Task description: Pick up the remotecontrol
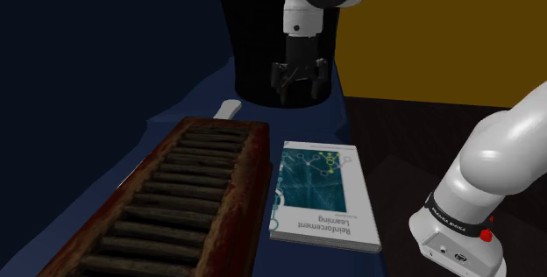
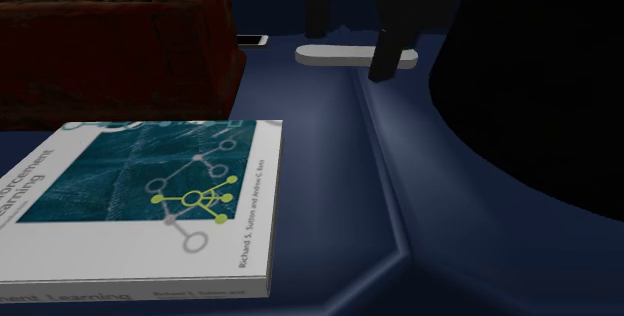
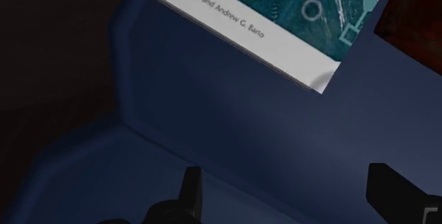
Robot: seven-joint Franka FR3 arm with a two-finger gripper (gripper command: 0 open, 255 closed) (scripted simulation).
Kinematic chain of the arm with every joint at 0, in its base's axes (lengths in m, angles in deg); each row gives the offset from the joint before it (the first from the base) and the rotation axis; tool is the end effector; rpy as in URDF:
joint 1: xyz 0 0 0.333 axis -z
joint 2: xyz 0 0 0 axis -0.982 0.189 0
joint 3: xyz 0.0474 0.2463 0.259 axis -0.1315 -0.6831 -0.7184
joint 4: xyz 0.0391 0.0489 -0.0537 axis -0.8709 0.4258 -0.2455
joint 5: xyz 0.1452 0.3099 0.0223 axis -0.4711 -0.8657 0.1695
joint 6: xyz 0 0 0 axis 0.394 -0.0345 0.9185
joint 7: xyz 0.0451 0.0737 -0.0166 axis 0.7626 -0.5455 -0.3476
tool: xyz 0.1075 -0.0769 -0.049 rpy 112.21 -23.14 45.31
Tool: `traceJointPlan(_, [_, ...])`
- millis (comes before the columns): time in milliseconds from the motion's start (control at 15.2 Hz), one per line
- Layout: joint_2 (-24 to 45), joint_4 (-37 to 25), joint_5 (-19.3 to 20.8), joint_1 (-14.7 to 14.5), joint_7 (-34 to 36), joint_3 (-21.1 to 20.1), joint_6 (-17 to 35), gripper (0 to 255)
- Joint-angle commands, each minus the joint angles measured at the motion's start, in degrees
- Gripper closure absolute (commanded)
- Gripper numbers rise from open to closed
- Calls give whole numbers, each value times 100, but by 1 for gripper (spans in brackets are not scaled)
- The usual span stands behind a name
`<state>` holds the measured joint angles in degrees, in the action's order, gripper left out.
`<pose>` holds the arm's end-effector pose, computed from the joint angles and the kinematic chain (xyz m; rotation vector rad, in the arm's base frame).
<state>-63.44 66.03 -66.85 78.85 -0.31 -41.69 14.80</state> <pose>0.3459 0.1818 0.5416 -3.0441 0.5120 0.1596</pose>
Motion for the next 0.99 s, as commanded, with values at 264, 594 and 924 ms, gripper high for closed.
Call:
traceJointPlan(264, [1433, -1006, 533, 126, 1437, -506, 441, 0])
traceJointPlan(594, [2694, -2174, 1268, -7, 2674, -726, 482, 0])
traceJointPlan(924, [4013, -3662, 2013, -419, 3726, -641, 209, 0])
